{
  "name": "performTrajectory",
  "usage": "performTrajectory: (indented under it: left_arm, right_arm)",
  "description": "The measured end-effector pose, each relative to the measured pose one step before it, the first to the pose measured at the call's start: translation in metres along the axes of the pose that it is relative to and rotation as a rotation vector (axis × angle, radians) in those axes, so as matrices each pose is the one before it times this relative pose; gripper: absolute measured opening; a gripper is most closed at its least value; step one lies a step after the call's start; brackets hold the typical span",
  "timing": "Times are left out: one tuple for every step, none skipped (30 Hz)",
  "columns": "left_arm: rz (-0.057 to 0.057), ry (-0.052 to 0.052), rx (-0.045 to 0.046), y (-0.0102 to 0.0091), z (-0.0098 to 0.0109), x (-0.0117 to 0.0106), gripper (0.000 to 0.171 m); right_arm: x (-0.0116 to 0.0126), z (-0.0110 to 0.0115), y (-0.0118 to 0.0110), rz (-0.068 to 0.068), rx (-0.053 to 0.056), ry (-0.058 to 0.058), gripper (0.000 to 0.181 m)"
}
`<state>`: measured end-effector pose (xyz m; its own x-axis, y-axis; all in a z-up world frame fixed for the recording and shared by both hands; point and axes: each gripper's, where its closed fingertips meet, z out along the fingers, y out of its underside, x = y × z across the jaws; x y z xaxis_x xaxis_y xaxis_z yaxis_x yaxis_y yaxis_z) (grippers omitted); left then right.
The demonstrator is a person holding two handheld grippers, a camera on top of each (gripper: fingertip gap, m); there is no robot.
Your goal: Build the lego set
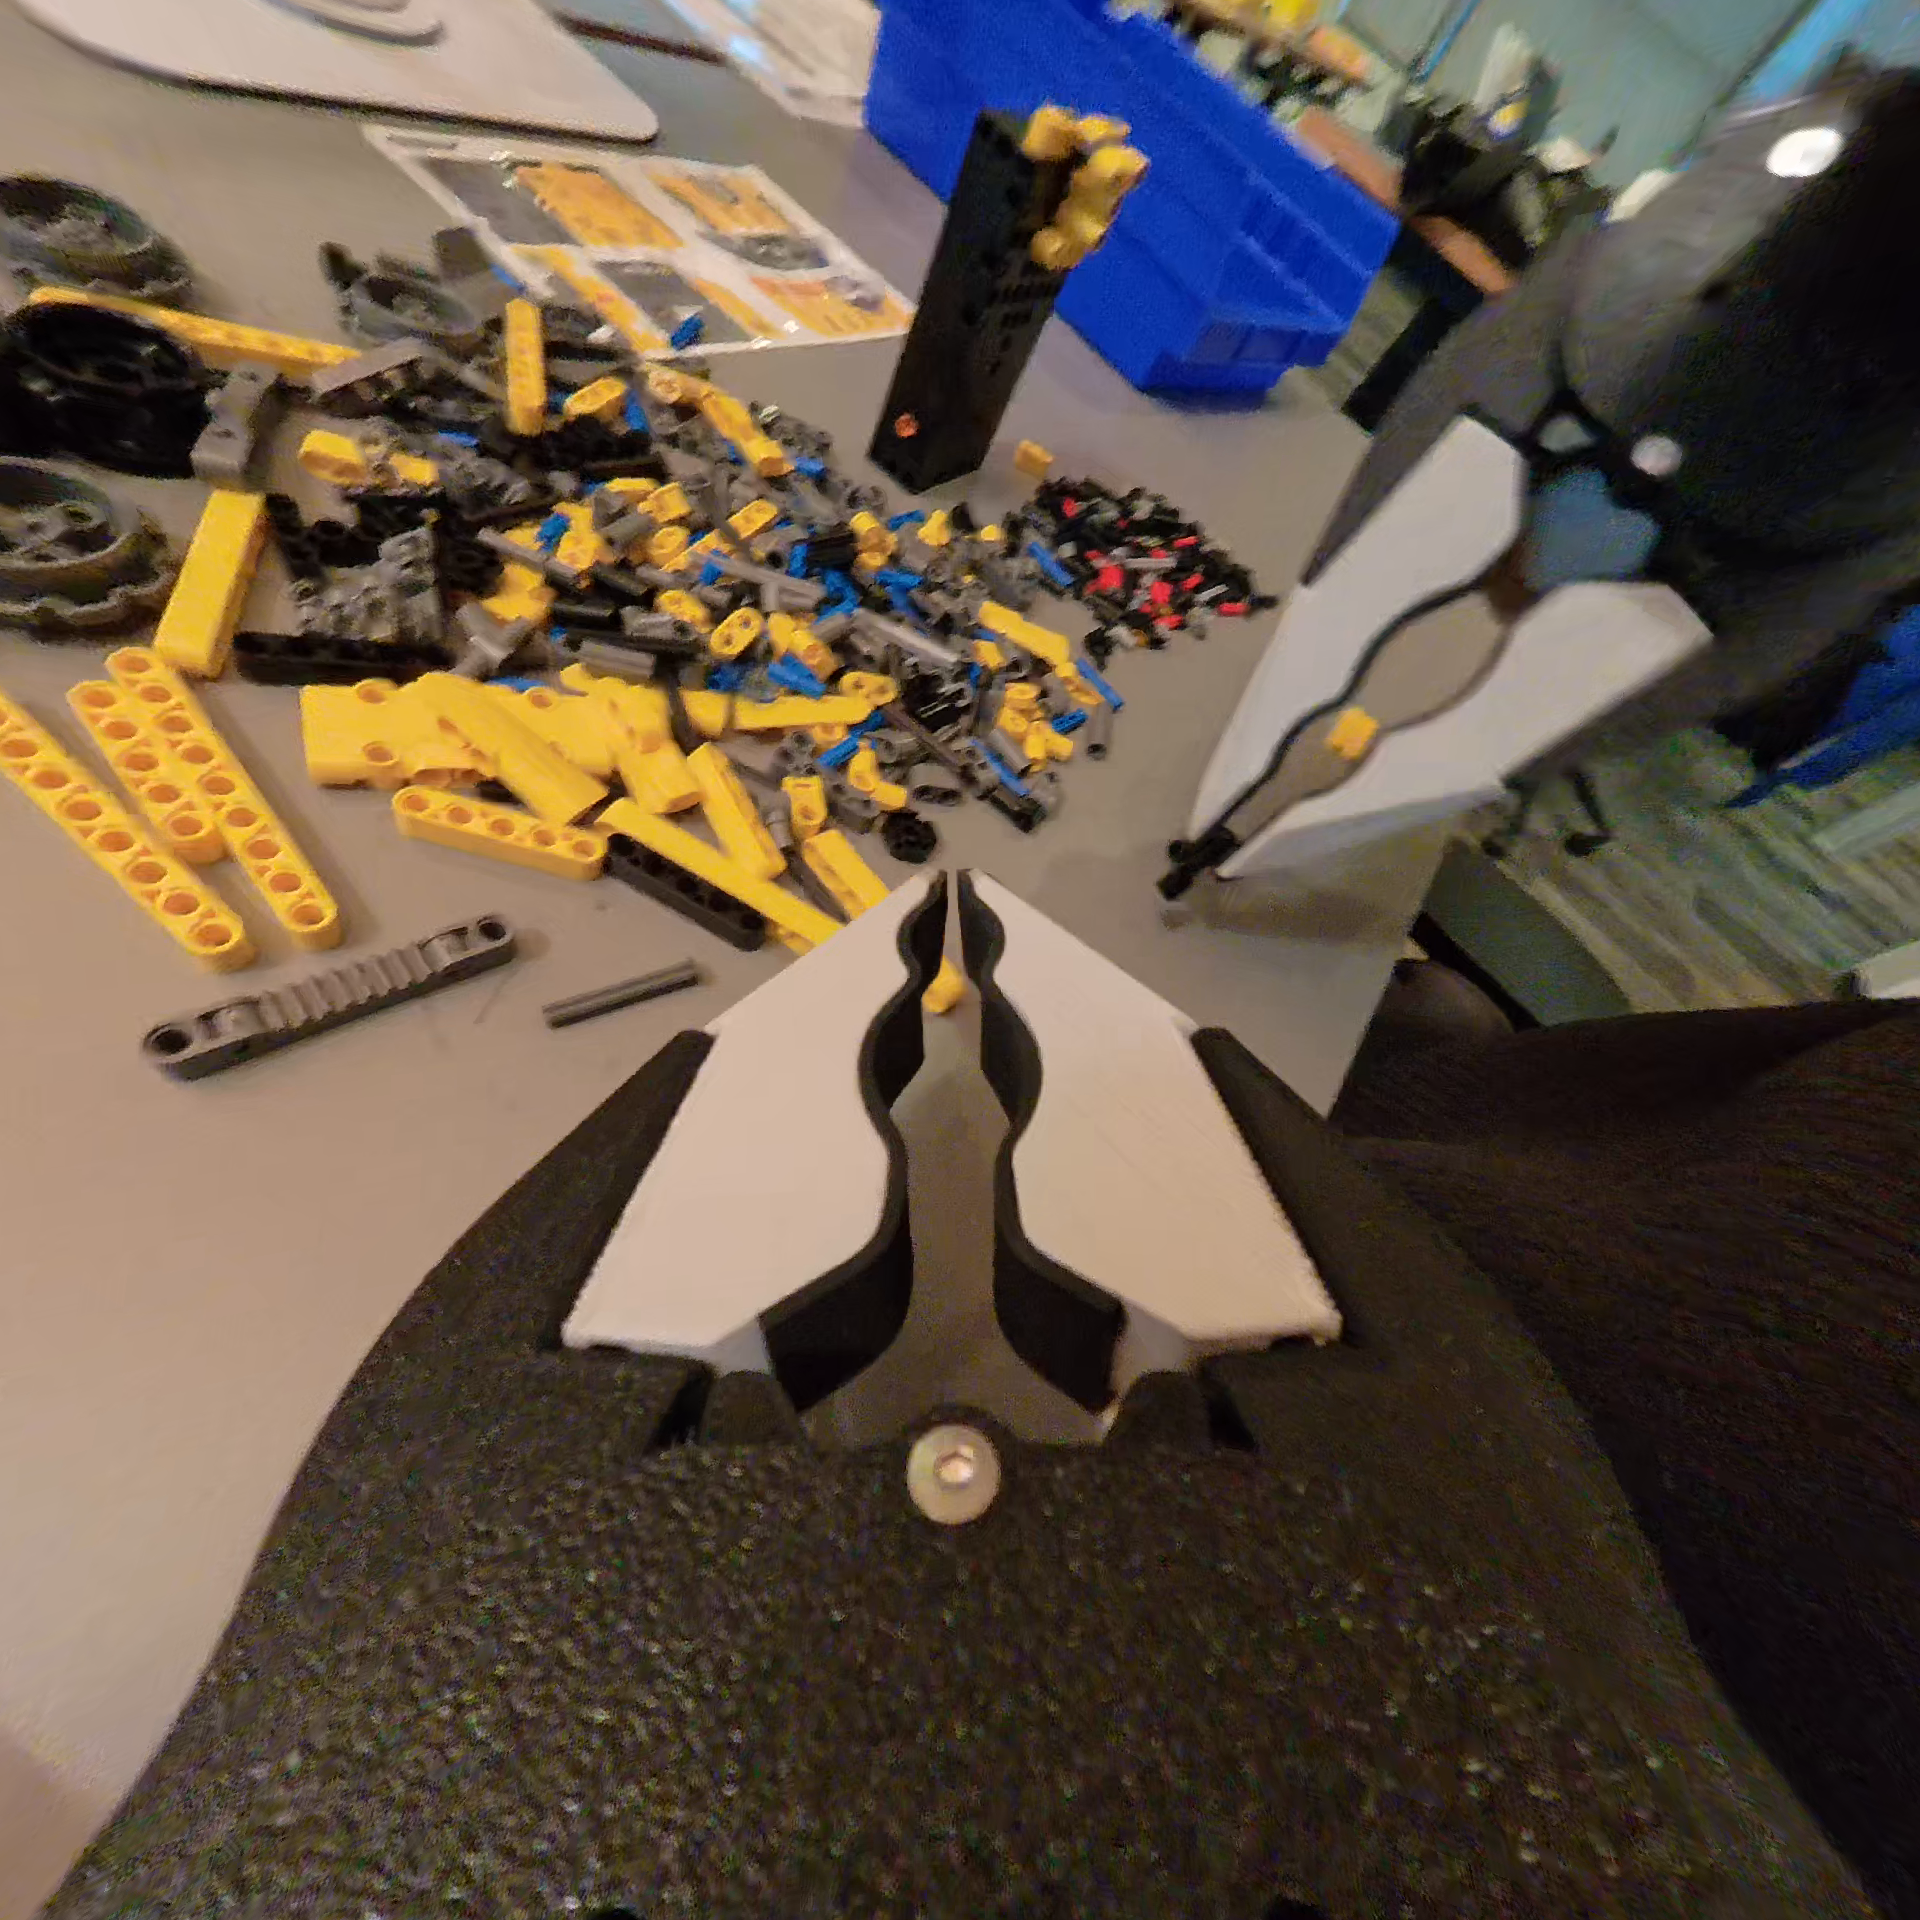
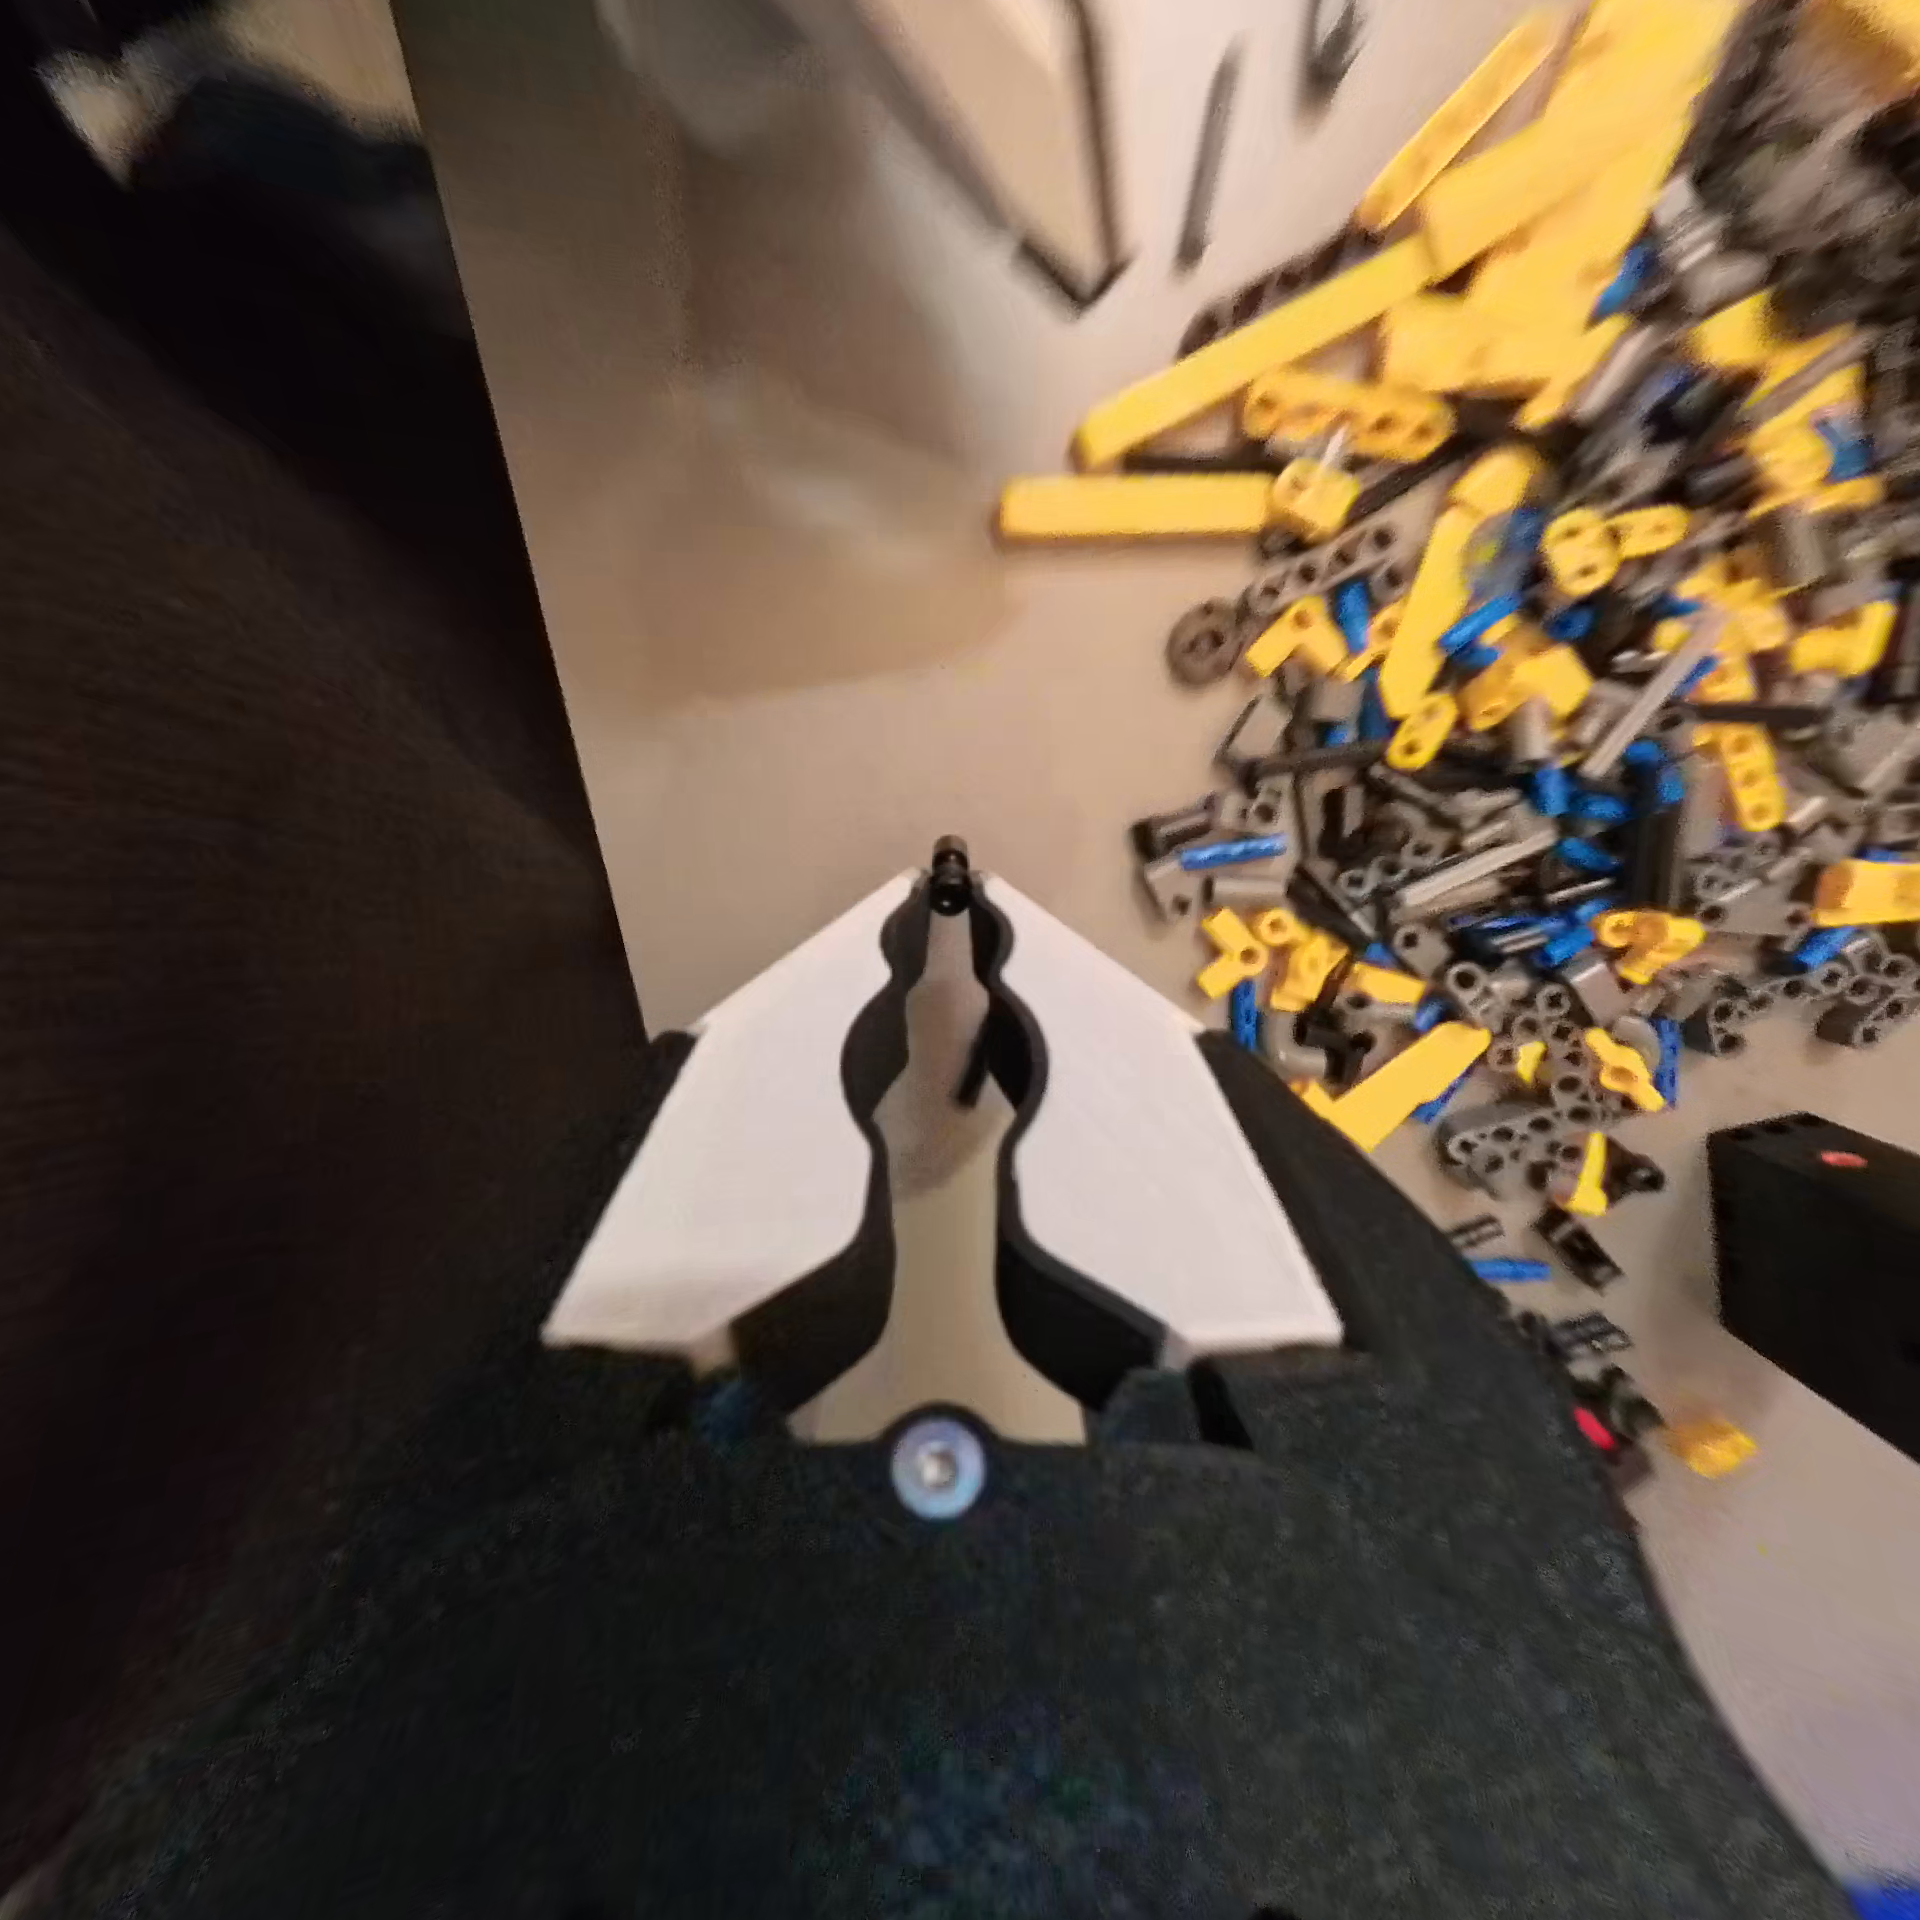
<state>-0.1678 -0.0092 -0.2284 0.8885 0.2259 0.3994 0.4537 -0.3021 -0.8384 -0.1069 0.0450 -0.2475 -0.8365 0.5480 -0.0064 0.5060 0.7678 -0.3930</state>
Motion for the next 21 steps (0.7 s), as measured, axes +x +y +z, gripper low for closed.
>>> performTrajectory:
  left_arm:
    - [0.0059,0.0500,0.02160,-0.00299,-0.00153,0.00729,0.002]
    - [-0.0003,0.0508,0.02619,-0.00345,-0.00116,0.00761,0.007]
    - [-0.0100,0.0621,0.03049,-0.00380,-0.00057,0.00938,0.010]
    - [-0.0245,0.0749,0.03050,-0.00321,0.00025,0.01097,0.013]
    - [-0.0358,0.0776,0.02388,-0.00187,0.00168,0.01086,0.018]
    - [-0.0488,0.0749,0.01374,0.00005,0.00299,0.00940,0.022]
    - [-0.0584,0.0654,0.00625,0.00129,0.00372,0.00717,0.024]
    - [-0.0615,0.0600,0.00919,0.00097,0.00383,0.00568,0.025]
    - [-0.0600,0.0601,0.01469,0.00027,0.00345,0.00577,0.026]
    - [-0.0524,0.0625,0.01561,-0.00006,0.00303,0.00623,0.026]
    - [-0.0466,0.0578,0.01182,0.00030,0.00296,0.00555,0.026]
    - [-0.0400,0.0521,0.00215,0.00148,0.00284,0.00480,0.025]
    - [-0.0350,0.0445,-0.00762,0.00258,0.00280,0.00386,0.024]
    - [-0.0285,0.0199,-0.00885,0.00258,0.00253,0.00092,0.021]
    - [-0.0120,-0.0009,-0.00320,0.00138,0.00161,-0.00115,0.011]
    - [0.0064,0.0063,0.00219,0.00017,0.00114,0.00117,0.007]
    - [0.0043,0.0010,-0.00554,0.00112,0.00118,0.00042,0.007]
    - [0.0006,-0.0064,-0.00820,0.00142,0.00107,-0.00106,0.007]
    - [0.0043,-0.0114,-0.00571,0.00093,0.00086,-0.00135,0.007]
    - [0.0076,-0.0085,-0.00560,0.00105,0.00081,-0.00065,0.006]
    - [0.0062,-0.0035,-0.00645,0.00106,0.00064,-0.00002,0.006]
  right_arm:
    - [0.00115,-0.00682,-0.01072,0.0453,0.1085,-0.0119,0.006]
    - [0.00005,-0.00677,-0.01083,0.0504,0.1114,-0.0175,0.006]
    - [-0.00154,-0.00590,-0.00981,0.0546,0.1044,-0.0249,0.006]
    - [-0.00254,-0.00490,-0.00858,0.0507,0.0981,-0.0264,0.006]
    - [-0.00476,-0.00409,-0.00780,0.0371,0.0933,-0.0319,0.006]
    - [-0.00550,-0.00335,-0.00651,0.0184,0.0858,-0.0271,0.006]
    - [-0.00616,-0.00230,-0.00434,-0.0024,0.0677,-0.0230,0.005]
    - [-0.00571,-0.00153,-0.00216,-0.0224,0.0490,-0.0137,0.005]
    - [-0.00466,-0.00112,-0.00065,-0.0372,0.0332,-0.0027,0.005]
    - [-0.00412,-0.00089,0.00008,-0.0421,0.0222,0.0003,0.005]
    - [-0.00247,-0.00089,0.00020,-0.0380,0.0149,0.0074,0.005]
    - [-0.00093,-0.00112,0.00034,-0.0271,0.0105,0.0116,0.005]
    - [-0.00150,-0.00122,0.00007,-0.0156,0.0100,0.0001,0.005]
    - [-0.00242,-0.00134,-0.00060,-0.0025,0.0129,-0.0127,0.006]
    - [-0.00241,-0.00177,-0.00149,0.0077,0.0190,-0.0168,0.005]
    - [-0.00171,-0.00174,-0.00135,0.0096,0.0185,-0.0140,0.005]
    - [-0.00095,-0.00134,0.00058,0.0014,0.0062,-0.0070,0.005]
    - [-0.00024,-0.00114,0.00162,-0.0092,-0.0010,-0.0002,0.005]
    - [0.00012,-0.00098,0.00191,-0.0116,-0.0034,0.0043,0.006]
    - [-0.00002,-0.00099,0.00116,-0.0086,-0.0010,0.0033,0.006]
    - [0.00047,-0.00101,0.00005,-0.0060,0.0037,0.0068,0.006]
